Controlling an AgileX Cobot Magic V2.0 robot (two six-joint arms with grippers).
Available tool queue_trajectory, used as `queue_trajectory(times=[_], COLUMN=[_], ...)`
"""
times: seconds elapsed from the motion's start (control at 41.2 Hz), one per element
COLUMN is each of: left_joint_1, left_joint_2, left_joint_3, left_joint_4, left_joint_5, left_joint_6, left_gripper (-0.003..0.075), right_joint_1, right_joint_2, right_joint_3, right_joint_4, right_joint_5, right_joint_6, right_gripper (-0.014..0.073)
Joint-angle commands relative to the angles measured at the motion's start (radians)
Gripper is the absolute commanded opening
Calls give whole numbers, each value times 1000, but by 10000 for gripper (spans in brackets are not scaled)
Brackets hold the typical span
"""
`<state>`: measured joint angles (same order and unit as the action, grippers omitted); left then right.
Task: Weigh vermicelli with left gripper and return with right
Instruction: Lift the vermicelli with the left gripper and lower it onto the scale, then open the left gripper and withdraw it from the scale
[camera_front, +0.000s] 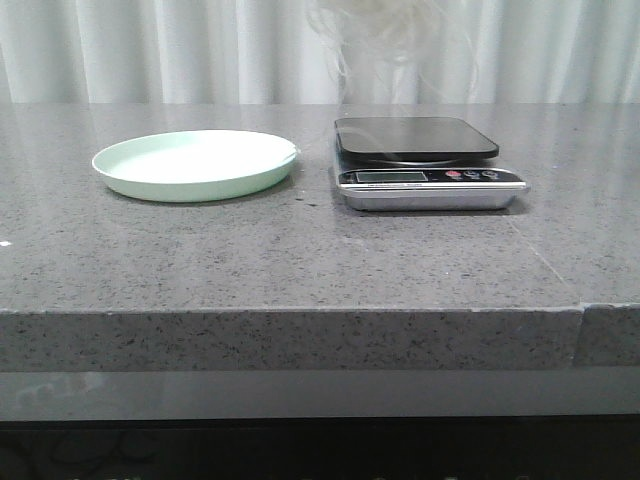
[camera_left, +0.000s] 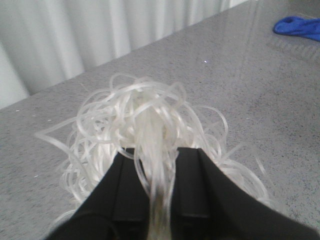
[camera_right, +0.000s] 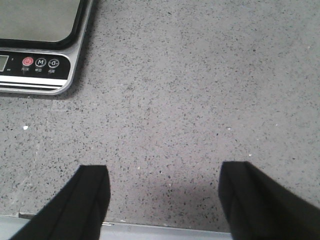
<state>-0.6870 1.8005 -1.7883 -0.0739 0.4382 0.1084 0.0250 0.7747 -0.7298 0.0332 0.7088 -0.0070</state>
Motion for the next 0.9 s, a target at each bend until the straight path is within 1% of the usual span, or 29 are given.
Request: queue_trajectory(times=[0.0, 0.194, 0.267, 0.364, 0.462, 0.534, 0.777, 0.874], left_joint_1=[-20, -28, -30, -32, -32, -32, -32, -32], left_joint_2=[6, 101, 129, 151, 156, 148, 64, 8], left_joint_3=[-78, -89, -89, -89, -89, -89, -106, -106], left_joint_4=[-3, -3, -3, -3, -3, -3, -3, 19], left_joint_5=[-108, -115, -113, -111, -96, -96, -34, 13], left_joint_6=[0, 0, 0, 0, 0, 0, 0, 0], left_gripper=[141, 144, 176, 270, 396, 447, 452, 452], right_joint_1=[-8, -8, -8, -8, -8, -8, -8, -8], right_joint_2=[2, 2, 2, 2, 2, 2, 2, 2], right_joint_3=[-25, -25, -25, -25, -25, -25, -25, -25], right_joint_4=[-3, -3, -2, -2, -2, -2, -2, -2], right_joint_5=[-49, -46, -43, -38, -33, -33, -35, -29], right_joint_6=[-3, -3, -3, -3, -3, -3, -3, -3], right_gripper=[563, 563, 563, 563, 563, 563, 563, 563])
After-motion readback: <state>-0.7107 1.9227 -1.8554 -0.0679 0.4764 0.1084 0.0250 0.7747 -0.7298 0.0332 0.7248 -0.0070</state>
